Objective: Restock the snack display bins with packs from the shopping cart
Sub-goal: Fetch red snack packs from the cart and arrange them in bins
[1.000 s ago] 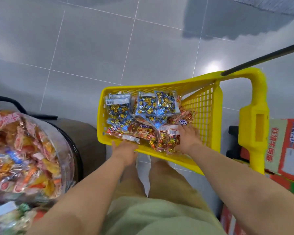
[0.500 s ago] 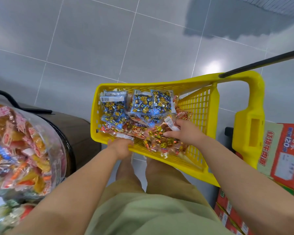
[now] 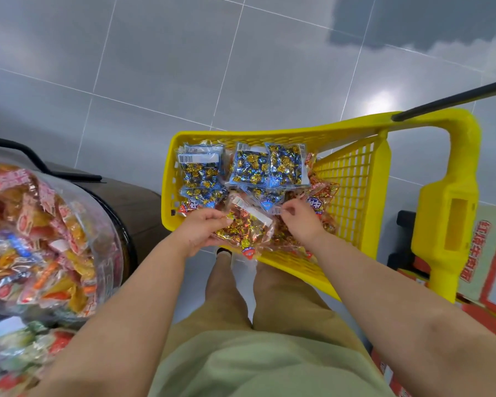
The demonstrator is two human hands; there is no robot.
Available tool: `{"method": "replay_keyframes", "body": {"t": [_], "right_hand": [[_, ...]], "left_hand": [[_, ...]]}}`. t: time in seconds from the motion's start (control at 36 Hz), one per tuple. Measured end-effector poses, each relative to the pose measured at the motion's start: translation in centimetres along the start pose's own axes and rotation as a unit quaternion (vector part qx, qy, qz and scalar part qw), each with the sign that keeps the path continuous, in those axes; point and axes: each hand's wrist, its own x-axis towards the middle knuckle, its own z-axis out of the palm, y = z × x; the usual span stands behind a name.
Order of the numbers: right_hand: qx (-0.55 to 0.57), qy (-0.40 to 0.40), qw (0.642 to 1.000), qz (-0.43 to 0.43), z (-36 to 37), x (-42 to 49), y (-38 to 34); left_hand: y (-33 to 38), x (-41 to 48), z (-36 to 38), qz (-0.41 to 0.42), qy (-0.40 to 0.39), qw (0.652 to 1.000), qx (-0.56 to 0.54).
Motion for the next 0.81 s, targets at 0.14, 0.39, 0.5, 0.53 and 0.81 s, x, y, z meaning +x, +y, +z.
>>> {"method": "replay_keyframes", "body": {"t": [0.14, 0.39, 0.5, 0.53, 0.81], "right_hand": [[-0.253, -0.015, 0.967, -0.030, -0.4, 1.5, 2.0], [-0.327, -0.133, 0.935, -0.044, -2.8, 2.1, 1.1], [-0.238, -0.163, 0.954, -0.082, -5.2, 0.9, 0.3], [-0.219, -0.163, 0.958, -0.088, -6.0, 0.5, 0.0], [0.035, -0.078, 0.993, -0.075, -7.1, -2.6, -3.3]], "left_hand": [[-1.0, -0.4, -0.5, -0.032, 0.004, 0.995, -0.095], [-1.5, -1.2, -1.0, -0.069, -0.027, 0.988, -0.133], [-0.9, -1.2, -0.2, -0.014, 0.033, 0.987, -0.154], [-0.6, -1.1, 0.0, 0.008, 0.050, 0.987, -0.155], [2.9, -1.6, 2.8, 0.009, -0.030, 0.987, -0.160]]}}
